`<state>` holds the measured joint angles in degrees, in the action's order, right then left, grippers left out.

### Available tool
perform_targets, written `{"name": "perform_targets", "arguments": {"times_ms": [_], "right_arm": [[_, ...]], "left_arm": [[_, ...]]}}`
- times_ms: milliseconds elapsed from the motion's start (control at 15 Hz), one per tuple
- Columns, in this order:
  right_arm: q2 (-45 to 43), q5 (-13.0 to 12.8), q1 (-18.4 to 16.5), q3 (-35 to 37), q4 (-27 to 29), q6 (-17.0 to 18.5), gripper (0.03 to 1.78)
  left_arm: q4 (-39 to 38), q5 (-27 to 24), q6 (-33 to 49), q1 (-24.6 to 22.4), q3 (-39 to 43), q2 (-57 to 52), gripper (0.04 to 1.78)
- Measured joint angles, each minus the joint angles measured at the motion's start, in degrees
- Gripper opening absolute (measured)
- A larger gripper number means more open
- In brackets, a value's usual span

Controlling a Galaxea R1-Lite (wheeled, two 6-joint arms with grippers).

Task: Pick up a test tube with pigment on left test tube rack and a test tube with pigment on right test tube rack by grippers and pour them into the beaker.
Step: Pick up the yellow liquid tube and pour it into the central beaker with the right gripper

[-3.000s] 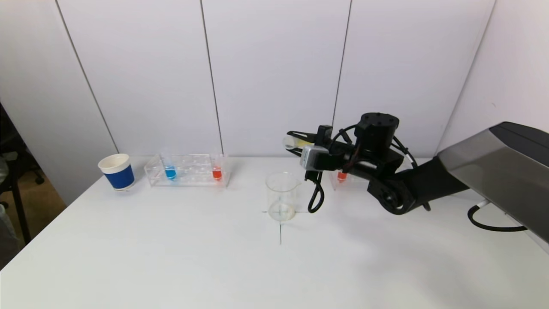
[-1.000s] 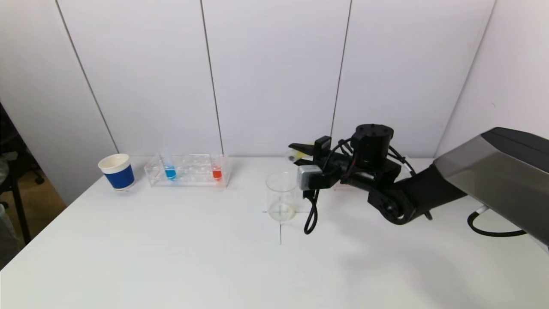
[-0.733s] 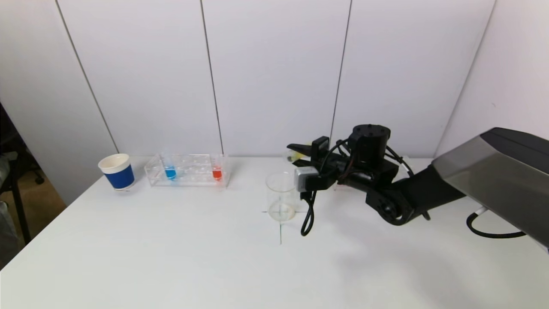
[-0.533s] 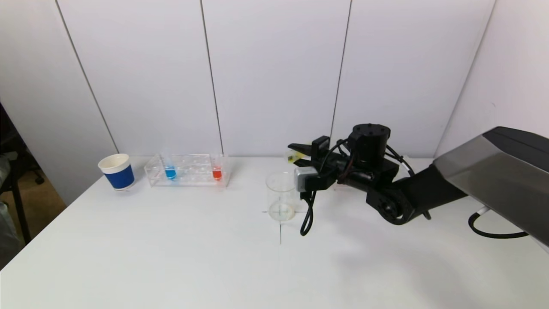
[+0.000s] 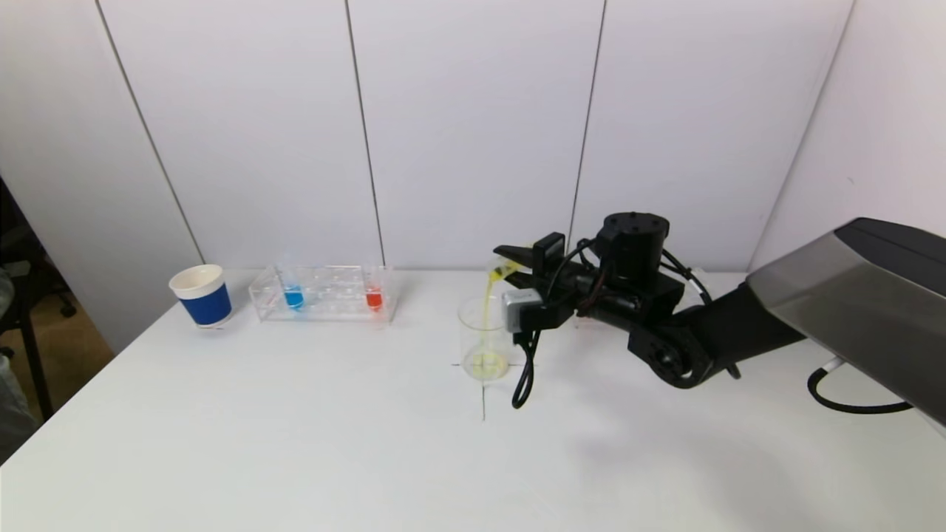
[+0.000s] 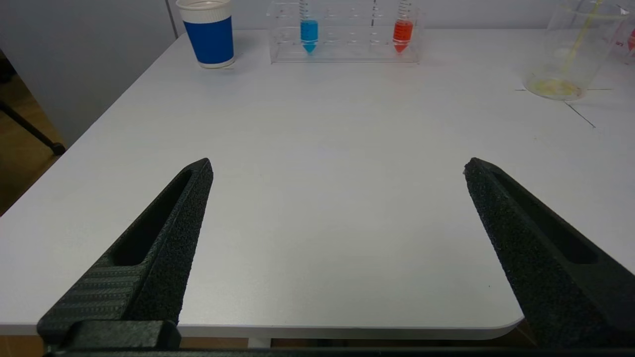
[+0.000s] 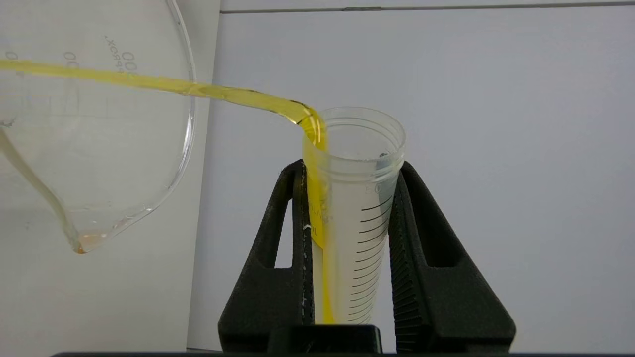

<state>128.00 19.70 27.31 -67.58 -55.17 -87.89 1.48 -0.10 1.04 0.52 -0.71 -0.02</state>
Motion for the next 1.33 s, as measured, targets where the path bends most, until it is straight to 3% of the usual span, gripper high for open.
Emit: {"name": "perform_targets", "arguments": {"times_ms": [1333], "right_arm": [[-1.35, -0.35, 1.07, -0.91, 5.67, -10.56, 0.49]], "left_arm": [[0.01, 0.00, 0.00, 0.00, 0.00, 0.00, 1.77]]}}
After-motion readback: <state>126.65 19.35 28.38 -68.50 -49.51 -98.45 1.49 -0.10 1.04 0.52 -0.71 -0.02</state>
